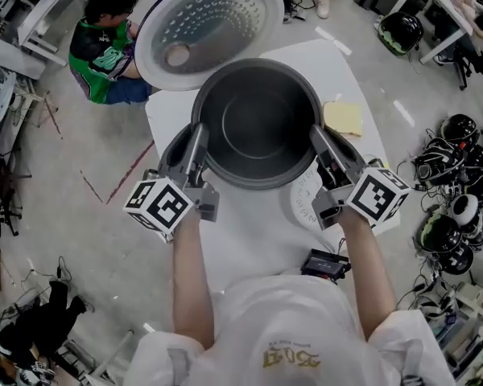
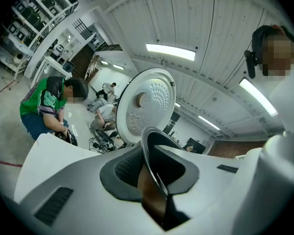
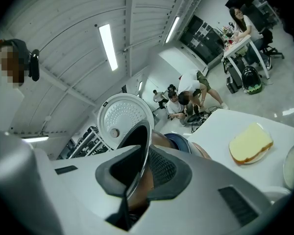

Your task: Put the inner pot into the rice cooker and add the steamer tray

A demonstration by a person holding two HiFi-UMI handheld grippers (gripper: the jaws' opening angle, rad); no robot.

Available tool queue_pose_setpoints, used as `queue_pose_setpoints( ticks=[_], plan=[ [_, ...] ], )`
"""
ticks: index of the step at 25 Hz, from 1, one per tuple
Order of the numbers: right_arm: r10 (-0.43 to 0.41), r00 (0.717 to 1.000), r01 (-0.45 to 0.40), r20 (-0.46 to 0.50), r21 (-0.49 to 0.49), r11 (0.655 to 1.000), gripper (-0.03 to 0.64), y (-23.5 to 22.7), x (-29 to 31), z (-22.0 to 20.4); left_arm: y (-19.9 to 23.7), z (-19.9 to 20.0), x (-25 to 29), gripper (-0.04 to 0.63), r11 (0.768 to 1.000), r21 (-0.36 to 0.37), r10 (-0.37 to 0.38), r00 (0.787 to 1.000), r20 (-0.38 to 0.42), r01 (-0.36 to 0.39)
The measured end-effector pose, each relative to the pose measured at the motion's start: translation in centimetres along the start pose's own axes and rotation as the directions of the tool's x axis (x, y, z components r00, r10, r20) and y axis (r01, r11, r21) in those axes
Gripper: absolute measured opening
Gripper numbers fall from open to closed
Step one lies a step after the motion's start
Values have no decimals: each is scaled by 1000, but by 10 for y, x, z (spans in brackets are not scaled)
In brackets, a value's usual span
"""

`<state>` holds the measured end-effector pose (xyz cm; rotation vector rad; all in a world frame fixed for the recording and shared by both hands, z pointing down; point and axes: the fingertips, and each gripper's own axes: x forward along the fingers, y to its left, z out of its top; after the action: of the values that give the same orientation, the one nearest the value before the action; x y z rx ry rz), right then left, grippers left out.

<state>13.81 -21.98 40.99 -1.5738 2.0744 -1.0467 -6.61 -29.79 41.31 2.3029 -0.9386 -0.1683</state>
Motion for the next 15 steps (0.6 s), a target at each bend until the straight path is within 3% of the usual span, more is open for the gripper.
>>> queue_pose_setpoints(
  ticks=[6,15],
  plan=[
    [-25,999,26,-23,15,1000,60,-16,6,-5,7,-12,8,89,999,20,28,999,-29,-27],
    [-58,997,58,-49,-1,998,66,-29,7,-14,4,-16,9,98,988,139,77,996,-52,-69]
  ],
)
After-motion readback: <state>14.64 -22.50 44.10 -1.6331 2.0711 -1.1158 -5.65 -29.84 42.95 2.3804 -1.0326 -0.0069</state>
